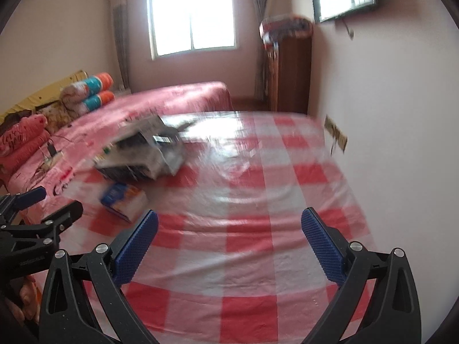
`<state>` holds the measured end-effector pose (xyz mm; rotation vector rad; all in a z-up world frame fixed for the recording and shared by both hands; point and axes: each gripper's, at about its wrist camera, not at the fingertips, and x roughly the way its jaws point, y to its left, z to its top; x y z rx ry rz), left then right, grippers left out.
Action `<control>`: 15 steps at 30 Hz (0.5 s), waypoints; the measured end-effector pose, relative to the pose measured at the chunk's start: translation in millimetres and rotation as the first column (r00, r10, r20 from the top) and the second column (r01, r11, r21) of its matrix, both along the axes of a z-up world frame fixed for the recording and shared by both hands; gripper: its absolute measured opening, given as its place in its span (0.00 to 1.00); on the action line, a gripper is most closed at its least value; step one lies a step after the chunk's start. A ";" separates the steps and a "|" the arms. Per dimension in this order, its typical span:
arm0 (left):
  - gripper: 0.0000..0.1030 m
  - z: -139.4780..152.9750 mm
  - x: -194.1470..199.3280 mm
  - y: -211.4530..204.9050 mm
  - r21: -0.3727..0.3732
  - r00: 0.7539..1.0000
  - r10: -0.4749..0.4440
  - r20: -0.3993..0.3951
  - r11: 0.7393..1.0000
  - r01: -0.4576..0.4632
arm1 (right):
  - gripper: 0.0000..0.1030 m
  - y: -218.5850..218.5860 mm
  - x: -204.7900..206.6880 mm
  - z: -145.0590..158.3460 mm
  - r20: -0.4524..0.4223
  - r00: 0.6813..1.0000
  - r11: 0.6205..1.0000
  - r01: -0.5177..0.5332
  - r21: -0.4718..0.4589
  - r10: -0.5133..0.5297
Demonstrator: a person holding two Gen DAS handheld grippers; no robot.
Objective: Collect trash
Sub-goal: 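Move both grippers toward the trash pile on the checked sheet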
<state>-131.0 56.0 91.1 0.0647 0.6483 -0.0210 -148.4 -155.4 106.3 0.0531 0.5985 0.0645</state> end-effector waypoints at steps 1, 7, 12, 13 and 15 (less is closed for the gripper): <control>0.96 3.6 -4.0 2.6 -0.002 1.000 0.003 0.010 1.000 -0.003 | 0.96 3.1 -4.7 6.0 0.015 1.000 1.000 0.000 -0.005 0.000; 0.96 21.2 -29.6 16.0 -0.029 0.996 0.027 0.082 0.999 -0.025 | 0.96 17.3 -32.9 41.6 0.122 0.992 1.000 -0.016 -0.004 0.016; 0.96 32.6 -43.3 19.6 -0.040 0.992 0.038 0.121 0.999 -0.033 | 0.96 24.5 -54.9 67.0 0.193 0.981 1.000 -0.006 -0.005 0.007; 0.96 35.4 -46.2 21.1 -0.045 0.991 0.038 0.129 0.998 -0.032 | 0.96 25.9 -59.5 70.2 0.205 0.979 1.000 -0.002 -0.005 0.003; 0.96 40.1 -49.9 21.7 -0.052 0.989 0.038 0.141 0.998 -0.031 | 0.96 27.5 -67.4 78.7 0.233 0.972 1.000 0.004 -0.010 -0.002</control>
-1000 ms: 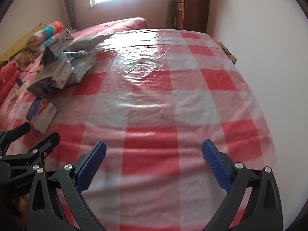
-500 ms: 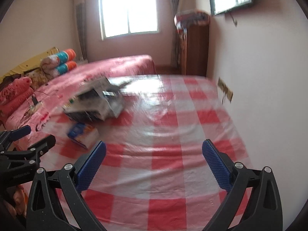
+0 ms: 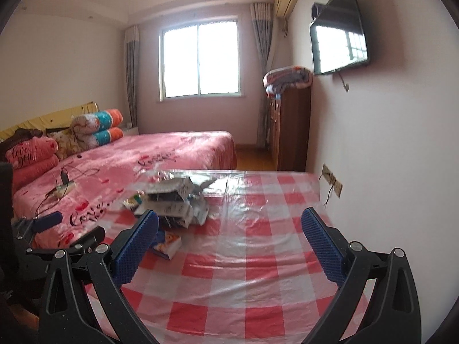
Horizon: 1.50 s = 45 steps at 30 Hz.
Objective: Collect trash
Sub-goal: 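Move both grippers toward the trash pile on the checked sheet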
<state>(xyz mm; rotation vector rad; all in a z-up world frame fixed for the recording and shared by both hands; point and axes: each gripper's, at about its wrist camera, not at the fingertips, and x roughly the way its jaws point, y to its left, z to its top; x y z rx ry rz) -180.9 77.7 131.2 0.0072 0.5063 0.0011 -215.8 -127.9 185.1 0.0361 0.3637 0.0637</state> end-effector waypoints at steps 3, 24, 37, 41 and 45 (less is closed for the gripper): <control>0.96 7.7 -7.3 2.2 -0.007 1.000 0.003 0.028 1.000 -0.002 | 0.96 0.9 -7.6 9.3 0.034 0.999 1.000 0.017 -0.020 -0.016; 0.96 28.8 -25.8 8.9 -0.024 0.994 0.008 0.112 1.000 -0.005 | 0.96 -5.6 -19.4 24.6 0.063 0.995 0.997 0.073 -0.025 -0.071; 0.96 33.6 -41.3 10.3 -0.001 0.982 0.006 0.189 1.000 -0.006 | 0.96 -1.6 -22.4 27.4 0.083 0.994 0.996 0.077 -0.054 -0.072; 0.96 37.0 -43.7 14.2 -0.019 0.980 0.009 0.199 1.000 -0.006 | 0.96 -0.9 -21.9 29.3 0.096 0.993 0.995 0.081 -0.057 -0.075; 0.96 38.5 -44.0 16.7 -0.035 0.980 0.011 0.201 0.999 -0.004 | 0.96 0.6 -20.9 29.2 0.098 0.993 0.995 0.079 -0.059 -0.073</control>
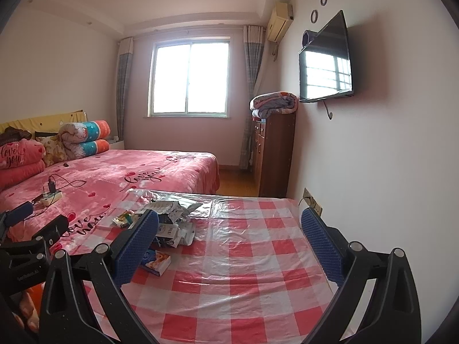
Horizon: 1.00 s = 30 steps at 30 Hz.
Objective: Collect trash
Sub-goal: 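Move both grippers toward the trash pile on the checked sheet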
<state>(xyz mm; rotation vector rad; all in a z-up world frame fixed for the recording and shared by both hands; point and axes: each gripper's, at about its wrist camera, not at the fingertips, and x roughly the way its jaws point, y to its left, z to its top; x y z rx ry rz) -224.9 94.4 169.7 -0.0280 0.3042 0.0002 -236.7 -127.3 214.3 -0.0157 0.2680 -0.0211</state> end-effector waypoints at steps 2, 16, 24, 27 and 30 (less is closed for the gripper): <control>0.96 0.8 -0.7 -0.1 0.001 1.000 -0.001 0.005 1.000 0.001 | 0.96 1.2 1.2 0.2 0.002 1.000 1.000 -0.003 -0.006 0.003; 0.96 -13.4 10.1 11.0 -0.015 1.000 0.014 -0.022 1.000 -0.014 | 0.96 12.0 13.7 -16.2 -0.015 0.999 0.999 -0.038 -0.017 0.038; 0.96 -41.0 30.6 27.6 -0.033 0.991 0.035 -0.127 0.999 -0.039 | 0.96 0.7 37.1 -45.9 -0.092 0.993 0.995 -0.069 0.066 0.075; 0.96 -51.3 40.2 37.0 -0.055 0.984 0.037 -0.172 0.997 -0.047 | 0.96 -2.9 49.1 -57.2 -0.133 0.984 0.988 -0.105 0.118 0.120; 0.96 -61.5 49.8 47.8 -0.077 0.977 0.039 -0.209 0.996 -0.056 | 0.96 -3.3 61.1 -68.0 -0.172 0.973 0.981 -0.129 0.145 0.154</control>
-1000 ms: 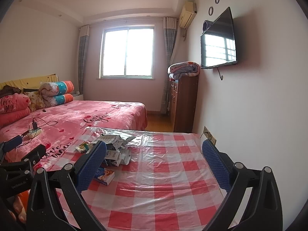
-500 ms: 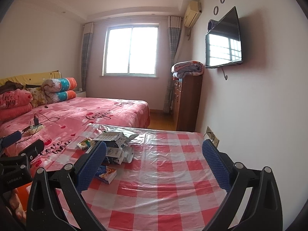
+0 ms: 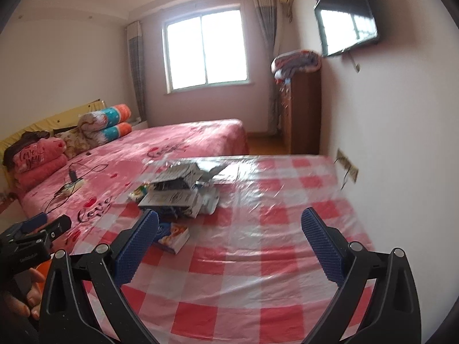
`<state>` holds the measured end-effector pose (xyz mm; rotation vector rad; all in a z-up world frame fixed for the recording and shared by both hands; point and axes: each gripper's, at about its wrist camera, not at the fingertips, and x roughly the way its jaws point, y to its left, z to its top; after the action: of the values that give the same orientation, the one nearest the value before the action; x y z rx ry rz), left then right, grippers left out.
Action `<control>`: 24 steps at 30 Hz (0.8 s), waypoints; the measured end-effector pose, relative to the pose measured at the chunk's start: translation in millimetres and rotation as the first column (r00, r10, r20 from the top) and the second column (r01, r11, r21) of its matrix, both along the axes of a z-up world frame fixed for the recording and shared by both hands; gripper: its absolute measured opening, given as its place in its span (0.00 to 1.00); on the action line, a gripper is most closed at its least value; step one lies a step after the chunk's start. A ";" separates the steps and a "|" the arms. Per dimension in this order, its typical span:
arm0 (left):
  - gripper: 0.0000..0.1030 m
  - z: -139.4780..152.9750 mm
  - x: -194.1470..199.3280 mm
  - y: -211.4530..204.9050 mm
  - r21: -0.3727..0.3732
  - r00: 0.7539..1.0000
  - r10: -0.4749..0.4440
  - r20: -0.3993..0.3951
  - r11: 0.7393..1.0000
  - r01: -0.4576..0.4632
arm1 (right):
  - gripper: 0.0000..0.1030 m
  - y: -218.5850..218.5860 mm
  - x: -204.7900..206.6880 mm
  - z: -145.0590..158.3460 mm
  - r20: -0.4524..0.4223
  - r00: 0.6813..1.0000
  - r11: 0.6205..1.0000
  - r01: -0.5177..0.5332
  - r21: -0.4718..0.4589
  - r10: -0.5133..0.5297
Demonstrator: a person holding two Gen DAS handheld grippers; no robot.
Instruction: Collect trash
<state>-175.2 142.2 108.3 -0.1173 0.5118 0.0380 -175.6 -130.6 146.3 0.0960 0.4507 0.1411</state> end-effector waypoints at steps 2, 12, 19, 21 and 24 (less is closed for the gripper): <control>0.96 -6.3 8.6 5.2 0.002 1.000 -0.002 -0.027 1.000 0.002 | 0.96 1.0 8.2 -5.9 -0.031 0.999 1.000 -0.020 0.018 0.020; 0.96 -23.7 49.2 18.0 0.045 0.994 -0.002 -0.106 0.999 0.007 | 0.96 26.9 53.0 -53.6 -0.238 0.943 0.970 -0.204 0.136 0.231; 0.96 -28.0 77.9 18.2 0.016 0.989 -0.024 -0.146 1.000 0.027 | 0.96 47.3 76.7 -73.9 -0.309 0.893 0.944 -0.293 0.151 0.326; 0.96 -24.9 88.1 16.5 -0.008 0.988 -0.047 -0.148 0.999 0.046 | 0.96 51.3 82.9 -75.7 -0.316 0.882 0.936 -0.316 0.156 0.350; 0.96 -18.0 106.5 17.8 -0.046 0.987 -0.069 -0.148 0.997 0.063 | 0.96 56.2 92.1 -80.1 -0.329 0.870 0.930 -0.336 0.149 0.367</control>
<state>-68.7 160.0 90.2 -0.1385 0.6660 -0.0285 -83.5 -74.4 66.2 0.1248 0.8208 0.5103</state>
